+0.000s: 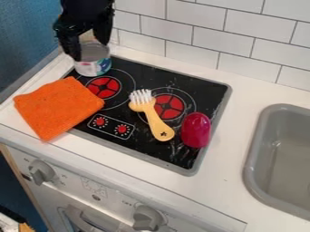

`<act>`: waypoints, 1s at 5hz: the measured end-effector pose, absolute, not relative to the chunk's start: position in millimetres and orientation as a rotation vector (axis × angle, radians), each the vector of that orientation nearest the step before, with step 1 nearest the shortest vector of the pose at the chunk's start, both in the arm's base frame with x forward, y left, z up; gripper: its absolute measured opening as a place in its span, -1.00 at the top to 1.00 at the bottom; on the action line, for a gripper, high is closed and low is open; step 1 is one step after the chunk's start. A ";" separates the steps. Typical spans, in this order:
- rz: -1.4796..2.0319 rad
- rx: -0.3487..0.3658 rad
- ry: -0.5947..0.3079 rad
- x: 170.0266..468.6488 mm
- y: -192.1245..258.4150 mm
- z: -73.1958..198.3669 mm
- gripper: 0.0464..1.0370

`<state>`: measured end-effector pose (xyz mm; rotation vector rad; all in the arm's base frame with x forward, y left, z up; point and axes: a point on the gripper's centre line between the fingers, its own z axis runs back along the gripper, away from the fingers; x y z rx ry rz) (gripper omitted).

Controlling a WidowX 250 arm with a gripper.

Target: Move the can to the upper right corner of the stove

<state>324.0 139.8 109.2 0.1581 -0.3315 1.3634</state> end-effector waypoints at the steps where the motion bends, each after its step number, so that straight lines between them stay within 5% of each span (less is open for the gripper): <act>1: 1.437 0.179 -0.358 330.1 166.5 108.7 -0.93; 5: 1.461 0.189 -0.397 353.1 195.8 71.5 -0.93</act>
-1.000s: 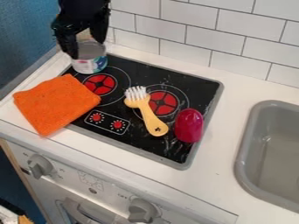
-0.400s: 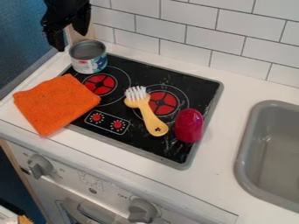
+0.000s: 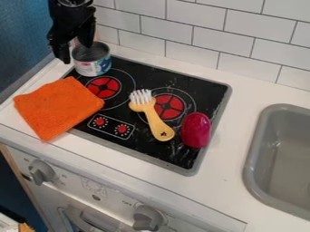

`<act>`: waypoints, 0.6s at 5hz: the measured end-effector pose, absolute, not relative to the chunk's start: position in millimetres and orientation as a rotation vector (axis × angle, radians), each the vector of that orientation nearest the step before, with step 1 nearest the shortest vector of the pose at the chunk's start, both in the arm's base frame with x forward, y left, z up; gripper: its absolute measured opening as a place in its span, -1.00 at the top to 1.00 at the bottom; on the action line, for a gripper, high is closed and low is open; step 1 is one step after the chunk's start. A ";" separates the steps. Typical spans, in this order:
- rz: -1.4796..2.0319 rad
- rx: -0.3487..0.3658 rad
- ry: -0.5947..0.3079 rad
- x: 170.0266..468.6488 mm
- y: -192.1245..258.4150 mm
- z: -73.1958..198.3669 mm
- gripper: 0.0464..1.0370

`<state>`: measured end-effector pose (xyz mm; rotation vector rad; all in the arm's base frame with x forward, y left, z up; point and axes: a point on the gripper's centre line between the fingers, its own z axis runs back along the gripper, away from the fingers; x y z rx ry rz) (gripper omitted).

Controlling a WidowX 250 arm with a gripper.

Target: Move the can to the upper right corner of the stove

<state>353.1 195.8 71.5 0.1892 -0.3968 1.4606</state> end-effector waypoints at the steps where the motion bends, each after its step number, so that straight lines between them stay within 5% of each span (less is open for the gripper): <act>1: 1.475 0.224 -0.424 361.6 198.5 69.3 -0.92; 3: 1.480 0.168 -0.388 360.9 181.6 61.7 -0.92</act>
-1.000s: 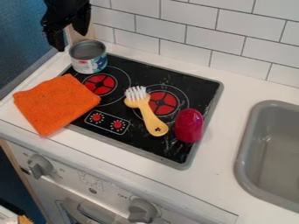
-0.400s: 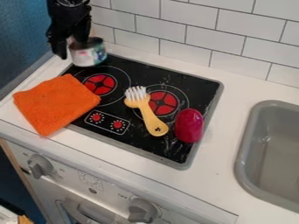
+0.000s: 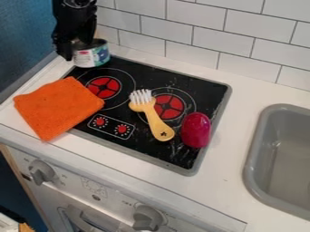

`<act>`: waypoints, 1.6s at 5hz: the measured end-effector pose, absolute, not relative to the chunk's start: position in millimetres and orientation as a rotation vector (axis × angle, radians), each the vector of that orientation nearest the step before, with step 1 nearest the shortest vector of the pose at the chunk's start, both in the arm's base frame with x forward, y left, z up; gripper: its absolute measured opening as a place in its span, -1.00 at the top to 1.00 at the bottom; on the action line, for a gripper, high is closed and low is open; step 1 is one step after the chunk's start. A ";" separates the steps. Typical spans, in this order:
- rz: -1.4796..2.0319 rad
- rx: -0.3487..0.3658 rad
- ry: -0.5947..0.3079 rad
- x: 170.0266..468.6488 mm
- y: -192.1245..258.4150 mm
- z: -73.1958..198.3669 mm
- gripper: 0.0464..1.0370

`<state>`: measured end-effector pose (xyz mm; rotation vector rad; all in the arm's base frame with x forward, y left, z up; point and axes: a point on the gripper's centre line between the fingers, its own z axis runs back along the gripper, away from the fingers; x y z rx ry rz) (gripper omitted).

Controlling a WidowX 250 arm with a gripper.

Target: Move the can to the upper right corner of the stove

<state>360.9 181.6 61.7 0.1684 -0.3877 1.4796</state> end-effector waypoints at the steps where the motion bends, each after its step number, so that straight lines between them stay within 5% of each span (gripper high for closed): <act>1: 1.446 0.134 -0.351 356.1 158.7 60.5 -0.92; 5: 1.280 -0.018 -0.261 365.7 59.9 58.9 -0.92; 8: 1.045 -0.069 -0.231 368.6 -37.9 62.3 -0.92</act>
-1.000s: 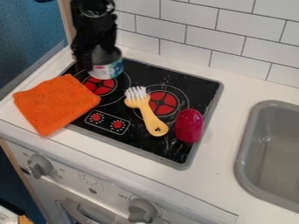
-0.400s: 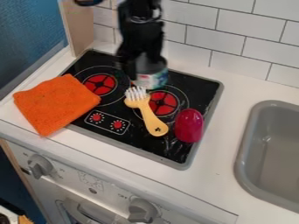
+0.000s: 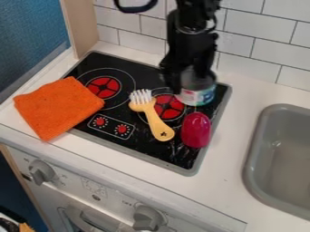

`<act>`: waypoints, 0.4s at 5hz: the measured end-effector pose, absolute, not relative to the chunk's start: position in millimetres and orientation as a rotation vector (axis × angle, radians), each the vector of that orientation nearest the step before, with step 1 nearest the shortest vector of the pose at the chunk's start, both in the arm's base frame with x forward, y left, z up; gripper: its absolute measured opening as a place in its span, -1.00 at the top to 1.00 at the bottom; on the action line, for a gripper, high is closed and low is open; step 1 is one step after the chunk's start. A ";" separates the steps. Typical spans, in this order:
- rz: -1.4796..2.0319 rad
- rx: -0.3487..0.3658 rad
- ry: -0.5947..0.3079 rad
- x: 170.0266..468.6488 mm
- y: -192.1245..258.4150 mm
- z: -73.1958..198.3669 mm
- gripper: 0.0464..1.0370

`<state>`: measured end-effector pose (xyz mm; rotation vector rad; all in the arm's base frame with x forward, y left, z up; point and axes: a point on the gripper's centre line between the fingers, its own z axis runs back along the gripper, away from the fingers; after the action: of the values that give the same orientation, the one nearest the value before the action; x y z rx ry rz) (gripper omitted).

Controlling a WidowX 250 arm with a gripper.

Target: Move the can to the upper right corner of the stove

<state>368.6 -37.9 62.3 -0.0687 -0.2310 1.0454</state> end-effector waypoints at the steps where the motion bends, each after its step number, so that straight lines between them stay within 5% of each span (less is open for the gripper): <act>1: 0.995 -0.072 -0.227 364.2 -53.3 64.7 -0.92; 2: 1.002 -0.058 -0.252 362.5 -49.9 76.1 -0.92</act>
<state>362.5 -49.9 76.1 -0.0580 -0.2519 1.0020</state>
